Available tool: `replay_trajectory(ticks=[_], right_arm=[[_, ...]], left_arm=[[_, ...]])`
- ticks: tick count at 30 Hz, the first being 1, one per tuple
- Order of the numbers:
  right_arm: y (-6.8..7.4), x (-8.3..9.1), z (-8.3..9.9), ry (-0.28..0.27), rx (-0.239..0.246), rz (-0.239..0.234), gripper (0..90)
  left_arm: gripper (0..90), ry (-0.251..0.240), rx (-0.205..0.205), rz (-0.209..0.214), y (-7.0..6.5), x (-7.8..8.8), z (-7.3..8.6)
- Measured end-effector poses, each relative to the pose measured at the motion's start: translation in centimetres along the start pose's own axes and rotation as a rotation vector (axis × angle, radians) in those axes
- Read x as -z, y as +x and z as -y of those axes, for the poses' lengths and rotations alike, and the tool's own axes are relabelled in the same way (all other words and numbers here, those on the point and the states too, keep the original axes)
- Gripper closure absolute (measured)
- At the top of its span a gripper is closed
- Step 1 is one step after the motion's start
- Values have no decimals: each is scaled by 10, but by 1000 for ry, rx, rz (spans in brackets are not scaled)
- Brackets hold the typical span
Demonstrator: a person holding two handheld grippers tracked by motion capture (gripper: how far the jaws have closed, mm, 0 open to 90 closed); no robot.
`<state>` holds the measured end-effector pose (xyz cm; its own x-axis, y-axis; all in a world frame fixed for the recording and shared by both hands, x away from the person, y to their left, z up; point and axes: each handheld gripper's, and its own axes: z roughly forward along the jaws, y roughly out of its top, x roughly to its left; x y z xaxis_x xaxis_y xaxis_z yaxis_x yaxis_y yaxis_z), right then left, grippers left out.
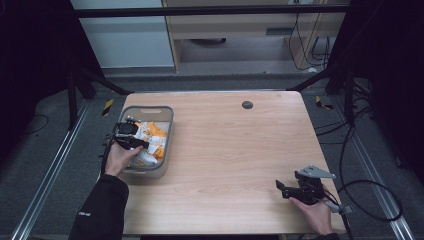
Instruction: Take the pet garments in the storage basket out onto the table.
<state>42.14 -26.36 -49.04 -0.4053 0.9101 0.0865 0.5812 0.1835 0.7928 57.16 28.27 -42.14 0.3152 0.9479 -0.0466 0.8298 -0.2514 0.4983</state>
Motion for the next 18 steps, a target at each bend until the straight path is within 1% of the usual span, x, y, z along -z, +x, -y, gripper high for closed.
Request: replay_trajectory(ticks=[4,8,14,18], right_arm=[[0,0,0,1,3,0,176],[0,0,0,-1,3,1,173],[0,0,0,-1,3,2,174],[0,0,0,-2,3,3,174]], left_arm=[[724,-6,4,9,0,1,0],[748,-6,-4,20,1,5,0],[763,-35,-6,27,2,19,-3],[768,-46,-10,30,2,28,-5]])
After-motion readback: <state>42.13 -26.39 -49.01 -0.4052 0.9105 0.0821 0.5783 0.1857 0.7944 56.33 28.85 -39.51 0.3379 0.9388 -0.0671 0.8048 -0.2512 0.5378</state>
